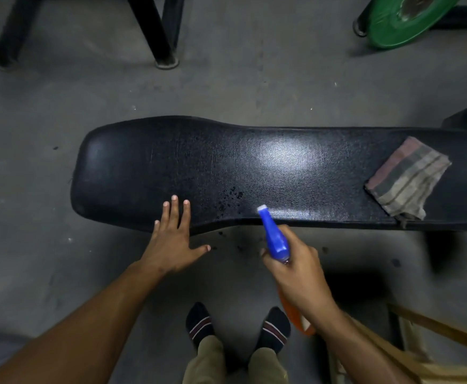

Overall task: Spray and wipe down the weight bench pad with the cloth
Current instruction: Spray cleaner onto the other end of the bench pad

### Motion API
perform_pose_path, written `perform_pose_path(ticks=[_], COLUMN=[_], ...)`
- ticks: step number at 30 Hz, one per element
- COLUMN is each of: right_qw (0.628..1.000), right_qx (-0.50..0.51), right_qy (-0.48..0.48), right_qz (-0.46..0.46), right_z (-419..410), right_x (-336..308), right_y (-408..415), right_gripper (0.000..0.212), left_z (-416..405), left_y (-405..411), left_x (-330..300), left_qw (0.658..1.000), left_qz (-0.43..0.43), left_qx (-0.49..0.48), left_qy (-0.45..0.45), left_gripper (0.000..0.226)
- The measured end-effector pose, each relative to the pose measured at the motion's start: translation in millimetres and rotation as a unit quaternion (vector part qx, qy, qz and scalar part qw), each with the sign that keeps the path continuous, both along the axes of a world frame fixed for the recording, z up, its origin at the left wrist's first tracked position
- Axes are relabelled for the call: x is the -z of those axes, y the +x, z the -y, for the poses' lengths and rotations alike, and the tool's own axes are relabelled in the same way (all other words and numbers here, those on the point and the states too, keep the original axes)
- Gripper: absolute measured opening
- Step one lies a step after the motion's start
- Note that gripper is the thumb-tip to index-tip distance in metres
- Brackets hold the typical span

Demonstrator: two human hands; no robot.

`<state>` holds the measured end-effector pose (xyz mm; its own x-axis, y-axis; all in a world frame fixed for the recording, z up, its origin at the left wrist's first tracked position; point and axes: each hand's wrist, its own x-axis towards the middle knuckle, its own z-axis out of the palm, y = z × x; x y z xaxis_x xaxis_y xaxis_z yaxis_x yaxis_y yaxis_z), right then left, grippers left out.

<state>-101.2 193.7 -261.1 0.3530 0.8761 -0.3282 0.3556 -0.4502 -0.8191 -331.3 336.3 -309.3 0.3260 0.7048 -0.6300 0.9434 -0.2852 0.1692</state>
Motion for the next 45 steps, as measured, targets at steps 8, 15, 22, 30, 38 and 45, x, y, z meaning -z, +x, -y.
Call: perform_pose_path(ticks=[8,15,22,30,38,45], right_qw=[0.994,0.988,0.998,0.999,0.997,0.998], right_qx=[0.112,0.149,0.057,0.034,0.061,-0.045], right_qy=[-0.012,-0.029,-0.032,-0.016,-0.007,0.001], right_qz=[-0.015,0.028,0.024,0.027,0.045,0.031], right_z=[-11,-15,-51,-67,-89,-125], right_x=[16,11,-1,2,2,-3], right_y=[-9,14,-20,-51,-52,-103], right_gripper=[0.015,0.014,0.027,0.019,0.021,0.022], left_z=[0,2,2,-9,-54,-60], left_y=[-3,-5,-6,-23,-76,-122], left_x=[1,6,3,-1,6,11], left_qw=[1.0,0.999,0.999,0.991,0.983,0.985], left_qz=[0.005,0.026,0.026,0.076,0.045,0.006], left_qx=[0.002,-0.006,-0.003,-0.01,-0.067,-0.11], left_qy=[0.0,0.023,0.04,0.106,0.168,0.131], left_gripper=[0.119,0.121,0.117,0.094,0.093,0.09])
